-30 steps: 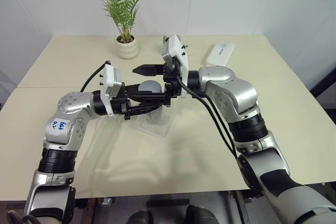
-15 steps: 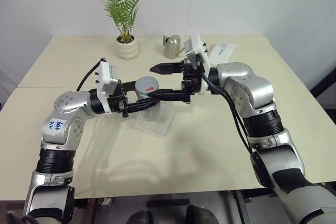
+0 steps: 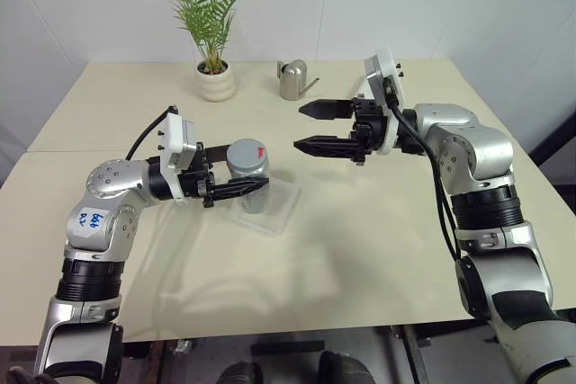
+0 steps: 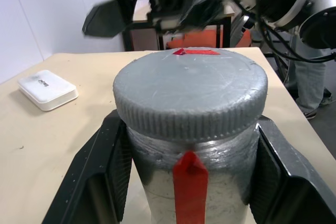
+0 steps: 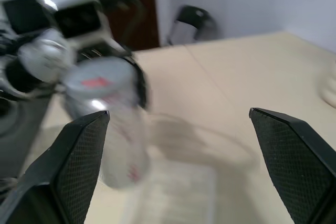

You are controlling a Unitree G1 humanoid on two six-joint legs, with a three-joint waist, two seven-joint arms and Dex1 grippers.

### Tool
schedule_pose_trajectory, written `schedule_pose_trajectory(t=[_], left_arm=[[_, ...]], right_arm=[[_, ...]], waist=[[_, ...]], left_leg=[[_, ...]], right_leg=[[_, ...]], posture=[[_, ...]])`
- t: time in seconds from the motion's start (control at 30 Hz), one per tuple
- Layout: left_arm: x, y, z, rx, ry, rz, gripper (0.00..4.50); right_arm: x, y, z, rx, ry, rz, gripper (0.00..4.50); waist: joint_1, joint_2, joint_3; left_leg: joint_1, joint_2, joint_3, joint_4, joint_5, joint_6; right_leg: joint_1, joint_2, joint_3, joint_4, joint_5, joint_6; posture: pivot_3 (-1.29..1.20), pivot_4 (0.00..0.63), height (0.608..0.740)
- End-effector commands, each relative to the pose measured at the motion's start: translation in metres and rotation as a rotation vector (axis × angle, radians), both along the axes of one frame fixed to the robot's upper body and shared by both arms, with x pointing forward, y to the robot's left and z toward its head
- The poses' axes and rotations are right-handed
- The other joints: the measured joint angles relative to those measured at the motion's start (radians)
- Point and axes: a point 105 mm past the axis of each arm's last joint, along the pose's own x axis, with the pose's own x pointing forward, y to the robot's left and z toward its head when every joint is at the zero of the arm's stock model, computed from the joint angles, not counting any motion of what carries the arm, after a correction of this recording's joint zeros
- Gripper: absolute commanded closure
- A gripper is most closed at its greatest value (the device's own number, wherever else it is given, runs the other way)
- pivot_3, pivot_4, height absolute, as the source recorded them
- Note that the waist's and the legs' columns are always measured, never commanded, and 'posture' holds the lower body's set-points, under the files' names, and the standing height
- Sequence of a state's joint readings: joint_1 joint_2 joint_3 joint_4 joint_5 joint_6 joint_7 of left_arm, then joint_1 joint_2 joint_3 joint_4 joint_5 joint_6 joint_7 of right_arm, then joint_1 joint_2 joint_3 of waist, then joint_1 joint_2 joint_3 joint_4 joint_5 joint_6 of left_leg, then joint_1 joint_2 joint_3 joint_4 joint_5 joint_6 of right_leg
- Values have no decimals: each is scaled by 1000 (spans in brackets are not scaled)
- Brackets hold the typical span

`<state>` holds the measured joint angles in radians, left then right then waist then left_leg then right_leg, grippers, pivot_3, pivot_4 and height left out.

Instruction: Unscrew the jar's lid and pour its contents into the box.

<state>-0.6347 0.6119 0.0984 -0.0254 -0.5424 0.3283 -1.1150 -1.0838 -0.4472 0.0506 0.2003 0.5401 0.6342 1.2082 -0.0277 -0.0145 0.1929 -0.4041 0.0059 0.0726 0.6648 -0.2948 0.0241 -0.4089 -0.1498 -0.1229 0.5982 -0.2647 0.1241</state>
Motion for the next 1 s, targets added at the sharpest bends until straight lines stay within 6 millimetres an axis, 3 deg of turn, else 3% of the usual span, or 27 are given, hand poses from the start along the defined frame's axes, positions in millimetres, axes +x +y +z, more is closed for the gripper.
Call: schedule_pose_trajectory(t=[0.03, 0.27, 0.43, 0.73, 1.0], left_arm=[[-3, -1, 8, 13, -41, -4, 2079], [-3, -6, 8, 12, -33, -19, 2079], [-4, -8, 9, 10, -32, -32, 2079], [-4, -9, 12, -1, -35, -38, 2079], [-5, -9, 13, -4, -36, -39, 2079]], right_arm=[[-29, 29, 15, 43, -52, 103, 14], [-35, 63, 2, 0, -60, 75, 14], [-29, 70, -3, -10, -71, 40, 14], [-22, 62, -3, -1, -72, 31, 14], [1, 30, -2, 2, -69, -48, 14]], waist=[[-1, 0, 0], [9, 0, 0], [6, 0, 0], [1, 0, 0], [1, 0, 0]], left_leg=[[0, 0, 0, 0, 0, 0], [0, -1, 0, 2, 0, 0], [0, -1, 0, 2, 0, 0], [0, -1, 0, 2, 0, 0], [0, -1, 0, 2, 0, 0]], right_leg=[[0, 0, 0, 0, 0, 0], [0, -1, 1, 3, 0, 0], [-1, 0, 1, 3, 0, 0], [-1, 0, 1, 3, 0, 0], [-1, 0, 1, 3, 0, 0]], posture=[[0, 150, 740], [0, 150, 740], [0, 150, 740], [0, 150, 740], [0, 150, 740]])
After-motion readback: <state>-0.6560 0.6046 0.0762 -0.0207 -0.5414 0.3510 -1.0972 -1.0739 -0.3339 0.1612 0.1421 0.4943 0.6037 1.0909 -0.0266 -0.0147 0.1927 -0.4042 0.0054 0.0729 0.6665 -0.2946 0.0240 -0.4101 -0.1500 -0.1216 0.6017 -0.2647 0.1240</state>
